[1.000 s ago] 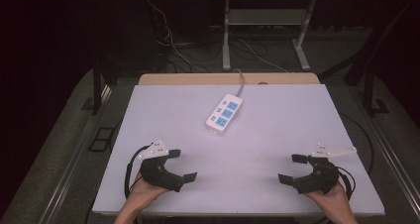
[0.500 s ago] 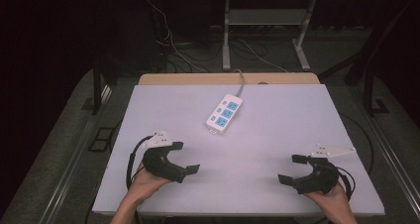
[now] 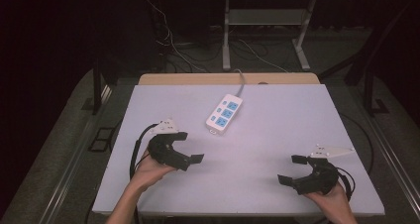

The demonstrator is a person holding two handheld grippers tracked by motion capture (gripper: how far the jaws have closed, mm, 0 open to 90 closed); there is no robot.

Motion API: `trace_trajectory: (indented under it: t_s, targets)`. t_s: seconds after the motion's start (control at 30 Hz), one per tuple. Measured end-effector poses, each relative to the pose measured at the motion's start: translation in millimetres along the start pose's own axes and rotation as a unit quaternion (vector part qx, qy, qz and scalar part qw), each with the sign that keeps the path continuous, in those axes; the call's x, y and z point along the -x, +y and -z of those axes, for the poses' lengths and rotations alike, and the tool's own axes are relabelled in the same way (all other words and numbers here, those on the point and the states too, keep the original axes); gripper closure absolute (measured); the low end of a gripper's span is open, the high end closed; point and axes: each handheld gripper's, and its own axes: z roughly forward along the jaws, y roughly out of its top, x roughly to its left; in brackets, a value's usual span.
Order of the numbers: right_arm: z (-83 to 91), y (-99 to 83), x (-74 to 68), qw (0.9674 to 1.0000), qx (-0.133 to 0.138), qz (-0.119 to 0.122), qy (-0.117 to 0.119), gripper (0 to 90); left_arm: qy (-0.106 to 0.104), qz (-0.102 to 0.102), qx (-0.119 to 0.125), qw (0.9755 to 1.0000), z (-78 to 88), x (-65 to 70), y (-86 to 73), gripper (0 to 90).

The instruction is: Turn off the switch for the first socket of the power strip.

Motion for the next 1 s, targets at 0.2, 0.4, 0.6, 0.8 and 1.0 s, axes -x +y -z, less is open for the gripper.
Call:
trace_trajectory:
  t_s: [0.2, 0.4, 0.6, 0.8, 1.0]
  targets:
    - [0.7, 0.0, -0.1, 1.0, 0.003, 0.002, -0.001, 0.6, -0.001, 0.001, -0.004, 1.0, -4.6, -6.2, 7.4, 0.0]
    - [-0.4, -0.2, 0.2, 1.0, -0.001, 0.002, -0.001, 0.6, -0.004, 0.001, -0.008, 1.0, -13.8, -11.3, 13.3, 0.0]
    - [-0.7, -0.4, -0.5, 1.0, -0.003, 0.004, 0.001, 0.7, -0.005, -0.002, -0.015, 0.9999, -20.6, -15.6, 20.7, 0.0]
    - [-1.9, -0.8, -0.8, 1.0, -0.006, 0.004, 0.002, 0.6, -0.001, -0.009, -0.025, 0.9996, -26.7, -21.1, 31.7, 0.0]
    - [-1.8, -1.0, -0.7, 1.0, -0.006, 0.004, 0.0, 0.7, 0.0, -0.023, -0.037, 0.9991, -31.1, -23.5, 45.9, 0.0]
